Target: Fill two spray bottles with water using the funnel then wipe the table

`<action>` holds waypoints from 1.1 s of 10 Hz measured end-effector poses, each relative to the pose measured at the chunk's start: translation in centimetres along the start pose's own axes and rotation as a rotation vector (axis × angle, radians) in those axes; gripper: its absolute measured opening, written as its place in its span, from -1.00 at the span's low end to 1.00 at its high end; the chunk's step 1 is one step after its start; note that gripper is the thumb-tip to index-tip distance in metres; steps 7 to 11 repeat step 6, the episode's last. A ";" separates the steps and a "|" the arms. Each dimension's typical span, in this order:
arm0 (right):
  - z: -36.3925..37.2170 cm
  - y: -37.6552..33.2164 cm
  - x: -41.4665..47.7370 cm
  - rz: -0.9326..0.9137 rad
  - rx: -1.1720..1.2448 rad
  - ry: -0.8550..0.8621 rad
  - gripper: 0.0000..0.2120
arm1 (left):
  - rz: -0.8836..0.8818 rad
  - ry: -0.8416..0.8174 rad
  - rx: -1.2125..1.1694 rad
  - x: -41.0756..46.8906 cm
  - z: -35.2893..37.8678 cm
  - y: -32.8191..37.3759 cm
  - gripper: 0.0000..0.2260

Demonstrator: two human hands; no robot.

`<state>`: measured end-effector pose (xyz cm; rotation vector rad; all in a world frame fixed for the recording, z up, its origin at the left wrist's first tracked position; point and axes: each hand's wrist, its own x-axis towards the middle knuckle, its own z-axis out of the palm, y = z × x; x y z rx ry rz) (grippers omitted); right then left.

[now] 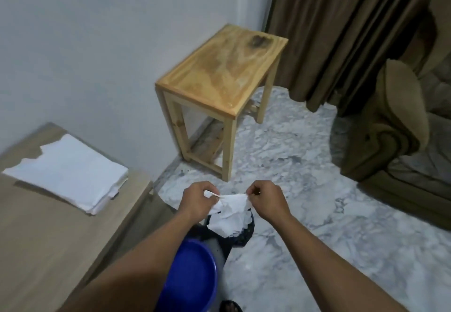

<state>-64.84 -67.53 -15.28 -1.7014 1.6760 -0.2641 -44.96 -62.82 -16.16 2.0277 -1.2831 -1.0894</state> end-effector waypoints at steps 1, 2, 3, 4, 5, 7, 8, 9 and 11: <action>3.2 3.6 6.1 0.055 -0.055 0.014 -0.75 | -0.013 -0.039 0.051 6.6 4.1 -2.4 -0.85; 6.9 6.8 10.8 0.142 -0.064 0.018 -0.74 | -0.056 -0.060 0.120 11.9 7.8 -5.2 -0.84; 10.7 9.8 14.4 0.202 -0.067 0.013 -0.76 | -0.070 -0.078 0.191 15.9 11.2 -8.2 -0.83; 14.0 12.4 16.9 0.253 -0.105 -0.016 -0.79 | -0.116 -0.112 0.213 18.7 13.8 -11.0 -0.85; 16.7 14.6 18.1 0.266 -0.121 -0.057 -0.75 | -0.144 -0.165 0.203 20.7 15.4 -13.3 -0.78; 17.9 15.5 17.7 0.299 -0.129 -0.080 -0.72 | -0.134 -0.205 0.165 20.8 16.6 -14.7 -0.55; 17.9 15.5 17.7 0.299 -0.129 -0.080 -0.72 | -0.134 -0.205 0.165 20.8 16.6 -14.7 -0.55; 17.9 15.5 17.7 0.299 -0.129 -0.080 -0.72 | -0.134 -0.205 0.165 20.8 16.6 -14.7 -0.55; 17.9 15.5 17.7 0.299 -0.129 -0.080 -0.72 | -0.134 -0.205 0.165 20.8 16.6 -14.7 -0.55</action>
